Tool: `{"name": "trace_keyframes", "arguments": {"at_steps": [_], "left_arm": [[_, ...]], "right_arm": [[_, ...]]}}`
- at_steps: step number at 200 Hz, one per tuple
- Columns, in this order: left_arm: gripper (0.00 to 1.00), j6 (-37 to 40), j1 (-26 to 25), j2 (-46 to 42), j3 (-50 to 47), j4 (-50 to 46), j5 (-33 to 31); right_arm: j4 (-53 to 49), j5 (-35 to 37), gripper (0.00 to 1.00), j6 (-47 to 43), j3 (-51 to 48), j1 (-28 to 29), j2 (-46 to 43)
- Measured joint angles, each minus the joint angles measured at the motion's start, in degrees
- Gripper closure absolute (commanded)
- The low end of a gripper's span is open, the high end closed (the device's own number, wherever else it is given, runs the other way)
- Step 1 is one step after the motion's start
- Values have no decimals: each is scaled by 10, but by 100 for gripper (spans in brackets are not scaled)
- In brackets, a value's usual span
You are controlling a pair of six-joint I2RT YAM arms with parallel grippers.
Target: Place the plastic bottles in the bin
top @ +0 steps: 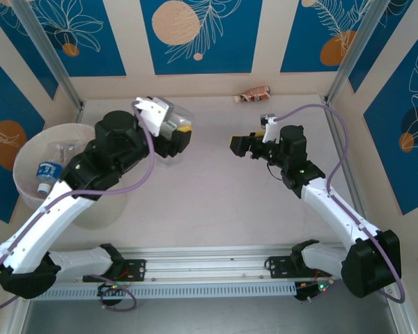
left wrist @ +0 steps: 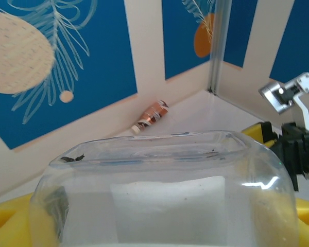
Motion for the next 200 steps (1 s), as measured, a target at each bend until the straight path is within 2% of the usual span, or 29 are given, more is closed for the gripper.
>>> {"name": "trace_keyframes", "arguments": {"at_steps": [43, 70, 96, 122, 138, 156, 165, 200], "left_arm": [[100, -14, 0, -43, 18, -30, -62], [100, -9, 0, -46, 42, -59, -130], [100, 16, 0, -24, 92, -103, -243], [100, 73, 11, -7, 108, -107, -390], [100, 81, 71, 7, 111, -129, -436], [100, 67, 180, 25, 107, -170, -429], [100, 62, 215, 29, 98, -185, -428], [100, 39, 275, 28, 89, -234, -397]], "right_arm": [[6, -6, 0, -26, 26, 23, 23], [7, -6, 0, -36, 31, 26, 35], [10, -5, 0, -40, 33, 26, 51], [13, -3, 0, -40, 33, 28, 71], [17, -2, 0, -40, 38, 29, 85], [21, -2, 0, -40, 51, 30, 101], [22, -2, 0, -40, 59, 31, 108], [23, -2, 0, -41, 79, 37, 115]]}}
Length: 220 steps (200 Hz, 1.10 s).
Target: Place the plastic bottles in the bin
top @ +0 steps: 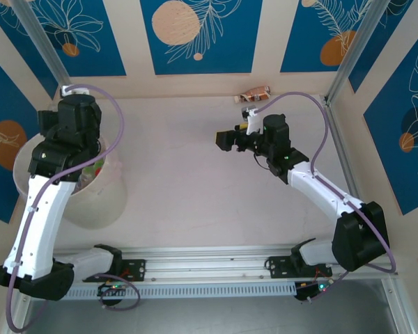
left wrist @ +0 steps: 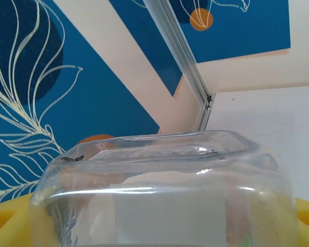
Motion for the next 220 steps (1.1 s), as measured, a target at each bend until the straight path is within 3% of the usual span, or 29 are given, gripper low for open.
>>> {"name": "trace_keyframes", "arguments": {"at_steps": [9, 57, 61, 75, 86, 128, 162, 220], "left_arm": [[100, -13, 7, -2, 0, -12, 6], [78, -62, 12, -16, -45, -71, 28], [69, -61, 12, -14, -50, -74, 30], [21, -58, 12, -2, -64, -83, 43], [1, -51, 12, 5, -75, -83, 50], [0, -47, 13, -34, -85, -61, 98], [0, -58, 13, -70, -38, -45, 137], [0, -150, 20, -80, -71, -29, 197]], "right_arm": [[0, 0, 0, 0, 2, 2, 0], [-2, 0, 0, 0, 3, 2, 11], [-3, 0, 0, -1, 4, 2, 12], [-7, 1, 0, -2, 9, 2, 16], [-8, 2, 0, -2, 11, 2, 17], [-12, 9, 0, -2, 14, 2, 18], [-14, 14, 0, -2, 15, 3, 18], [-17, 18, 1, -2, 17, 3, 23]]}}
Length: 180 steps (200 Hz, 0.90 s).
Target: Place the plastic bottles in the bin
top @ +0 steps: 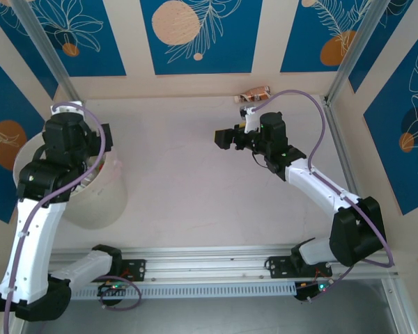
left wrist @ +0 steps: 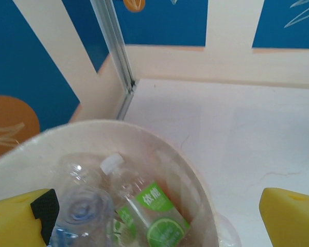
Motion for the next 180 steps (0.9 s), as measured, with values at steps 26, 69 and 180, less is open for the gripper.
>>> {"name": "trace_keyframes", "arguments": {"at_steps": [26, 69, 180], "left_arm": [[0, -43, 27, 3, -40, -16, 20], [0, -90, 96, -17, -120, 7, 83], [0, -117, 119, -18, -73, 37, 249]], "right_arm": [[-7, 0, 0, 0, 5, 0, 3], [-11, 0, 0, 0, 11, 0, 13], [-65, 48, 0, 67, 58, -56, 57]]}}
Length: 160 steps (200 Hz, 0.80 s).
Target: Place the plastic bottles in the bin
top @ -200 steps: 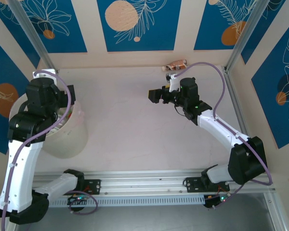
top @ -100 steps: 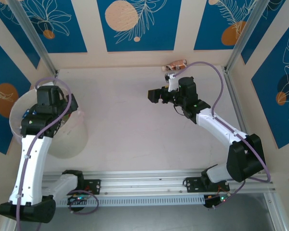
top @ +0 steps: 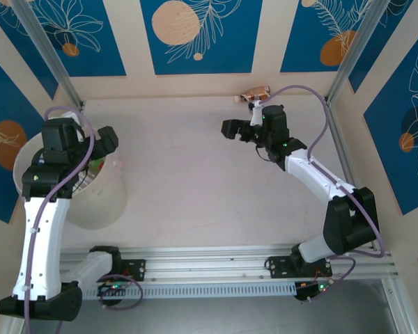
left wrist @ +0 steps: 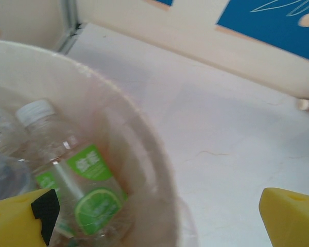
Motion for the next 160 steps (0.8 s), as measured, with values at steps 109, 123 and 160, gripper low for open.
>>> {"name": "trace_keyframes", "arguments": {"at_steps": [109, 123, 160], "left_arm": [[0, 2, -128, 26, -13, 251, 215], [0, 4, -161, 48, -14, 286, 237], [0, 5, -209, 107, -32, 355, 267]], "right_arm": [[-118, 16, 0, 65, 170, -136, 160], [-124, 11, 0, 69, 196, -150, 184], [-138, -25, 0, 95, 282, -187, 269]]}}
